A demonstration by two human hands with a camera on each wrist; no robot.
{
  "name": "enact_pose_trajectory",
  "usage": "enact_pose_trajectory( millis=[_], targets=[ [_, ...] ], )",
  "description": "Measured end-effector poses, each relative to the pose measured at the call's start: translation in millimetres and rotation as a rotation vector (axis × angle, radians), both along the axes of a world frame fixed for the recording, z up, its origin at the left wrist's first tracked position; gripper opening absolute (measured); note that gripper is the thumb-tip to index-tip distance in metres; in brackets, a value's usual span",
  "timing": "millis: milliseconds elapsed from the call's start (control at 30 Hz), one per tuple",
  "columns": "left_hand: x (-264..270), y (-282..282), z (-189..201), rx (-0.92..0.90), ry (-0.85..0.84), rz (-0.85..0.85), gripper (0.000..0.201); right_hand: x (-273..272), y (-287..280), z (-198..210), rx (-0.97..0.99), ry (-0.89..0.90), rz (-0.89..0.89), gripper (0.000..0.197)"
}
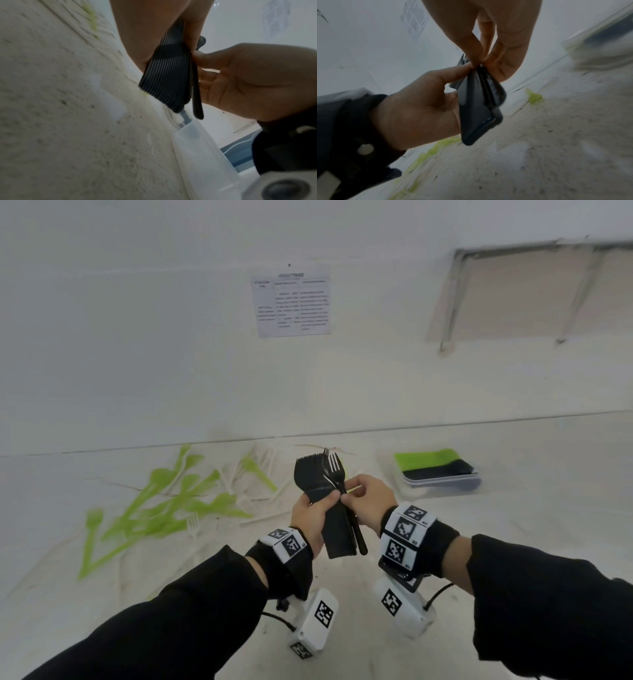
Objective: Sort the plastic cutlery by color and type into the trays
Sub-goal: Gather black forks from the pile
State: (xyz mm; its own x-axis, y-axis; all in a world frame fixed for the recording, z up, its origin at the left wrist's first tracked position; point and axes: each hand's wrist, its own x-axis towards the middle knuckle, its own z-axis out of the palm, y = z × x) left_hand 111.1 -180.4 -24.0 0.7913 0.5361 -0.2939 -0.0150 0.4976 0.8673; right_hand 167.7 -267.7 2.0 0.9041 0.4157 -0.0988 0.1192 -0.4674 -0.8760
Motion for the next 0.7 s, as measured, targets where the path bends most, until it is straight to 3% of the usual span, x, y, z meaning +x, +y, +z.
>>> enact_pose_trajectory(
  millis=[267,467,633,700],
  targets=[
    [22,-57,-2,-0.008,0.015,-0.010,0.008,21,-58,-1,0.073,-0.028,0.001,0.013],
    [30,-98,-8,0.022,0.000,0.015,0.017,30,-95,-9,0.000,-0.165,-0.015,0.020],
    [34,-118,-10,0.047,0.008,0.038,0.013,40,-116,-16,0.029,-0.156,0.002,0.005],
    [35,-123,-11,0.050,0.013,0.044,0.015,41,-122,-17,0.047,-0.168,-0.013,0.015]
  ],
)
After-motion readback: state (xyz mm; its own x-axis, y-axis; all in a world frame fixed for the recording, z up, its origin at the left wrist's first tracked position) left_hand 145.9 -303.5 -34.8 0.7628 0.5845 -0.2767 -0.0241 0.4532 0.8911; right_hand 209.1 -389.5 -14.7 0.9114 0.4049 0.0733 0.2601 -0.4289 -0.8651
